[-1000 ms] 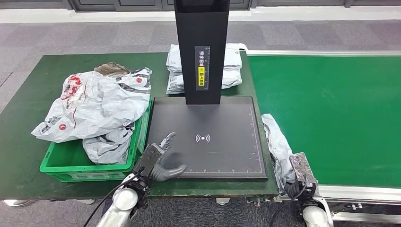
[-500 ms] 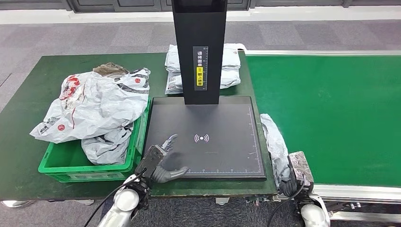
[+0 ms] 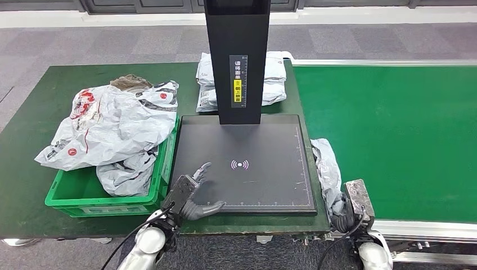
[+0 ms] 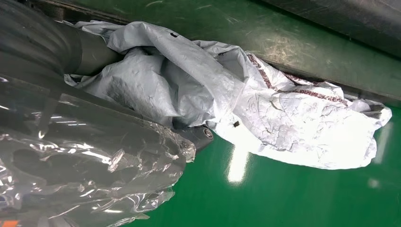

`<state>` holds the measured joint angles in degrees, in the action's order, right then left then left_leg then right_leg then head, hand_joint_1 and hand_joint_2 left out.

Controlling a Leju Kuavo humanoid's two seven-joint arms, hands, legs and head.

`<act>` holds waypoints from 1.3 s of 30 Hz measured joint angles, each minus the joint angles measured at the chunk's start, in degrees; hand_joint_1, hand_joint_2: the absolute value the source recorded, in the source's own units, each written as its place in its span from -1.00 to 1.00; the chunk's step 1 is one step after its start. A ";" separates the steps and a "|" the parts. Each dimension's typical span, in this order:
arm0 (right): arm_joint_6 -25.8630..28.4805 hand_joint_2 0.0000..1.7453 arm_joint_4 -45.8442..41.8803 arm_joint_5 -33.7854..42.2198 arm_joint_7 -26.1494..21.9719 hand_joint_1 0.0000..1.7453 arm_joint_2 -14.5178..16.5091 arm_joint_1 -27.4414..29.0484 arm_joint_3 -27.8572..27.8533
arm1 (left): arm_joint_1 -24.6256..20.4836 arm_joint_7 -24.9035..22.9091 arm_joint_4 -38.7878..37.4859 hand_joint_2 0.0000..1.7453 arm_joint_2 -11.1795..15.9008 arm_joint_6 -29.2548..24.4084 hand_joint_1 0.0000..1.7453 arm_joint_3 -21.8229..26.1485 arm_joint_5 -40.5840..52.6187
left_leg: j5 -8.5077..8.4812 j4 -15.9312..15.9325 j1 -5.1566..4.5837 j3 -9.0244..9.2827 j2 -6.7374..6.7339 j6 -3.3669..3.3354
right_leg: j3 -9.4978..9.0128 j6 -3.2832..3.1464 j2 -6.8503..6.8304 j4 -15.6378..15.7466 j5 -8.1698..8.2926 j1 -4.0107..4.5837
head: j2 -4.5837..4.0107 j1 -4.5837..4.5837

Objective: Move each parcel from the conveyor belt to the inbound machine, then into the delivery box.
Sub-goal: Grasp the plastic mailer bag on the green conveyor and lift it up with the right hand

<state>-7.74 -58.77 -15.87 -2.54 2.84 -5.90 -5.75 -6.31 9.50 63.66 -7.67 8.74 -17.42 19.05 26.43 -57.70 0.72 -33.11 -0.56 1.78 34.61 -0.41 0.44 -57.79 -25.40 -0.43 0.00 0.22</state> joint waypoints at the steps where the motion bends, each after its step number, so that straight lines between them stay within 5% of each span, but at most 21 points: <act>1: -0.01 1.00 0.00 0.03 0.00 1.00 0.00 0.00 0.00 | 0.07 -0.02 0.02 1.00 0.00 0.00 -1.00 0.00 0.06 | 0.00 0.00 0.00 0.00 0.00 0.00 | 0.00 0.00 0.00 0.00 0.00 0.00 | 0.00 -0.01; 29: -0.17 1.00 0.02 1.41 -0.19 1.00 0.00 0.15 0.04 | 0.32 -0.27 0.28 1.00 0.00 0.25 -1.00 0.00 0.34 | 0.00 0.01 0.01 0.00 0.00 0.00 | 0.00 -0.01 0.00 0.00 -0.01 0.01 | 0.00 0.01; 34: -3.24 1.00 0.02 7.56 -2.63 1.00 -0.06 0.75 -0.17 | 0.37 -0.15 0.33 1.00 0.01 0.26 -1.00 0.00 0.47 | 0.04 0.01 0.03 -0.01 -0.08 0.07 | 0.05 -0.01 0.13 0.00 0.00 0.02 | 0.00 0.02; 39: -9.22 1.00 -0.44 21.75 -6.00 1.00 -0.13 2.08 -2.01 | 0.41 1.03 0.06 1.00 0.11 -0.11 -1.00 0.00 0.29 | 0.09 0.05 0.06 -0.01 -0.32 0.13 | 0.20 -0.06 0.45 -0.03 0.01 0.03 | 0.00 0.00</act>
<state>-16.97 -59.22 5.88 -8.54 2.71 -3.82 -7.76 -5.90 10.53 63.72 -7.56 8.63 -17.42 19.33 26.51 -57.66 0.79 -33.12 -0.88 1.91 34.81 -0.46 0.89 -57.82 -25.39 -0.40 0.00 0.22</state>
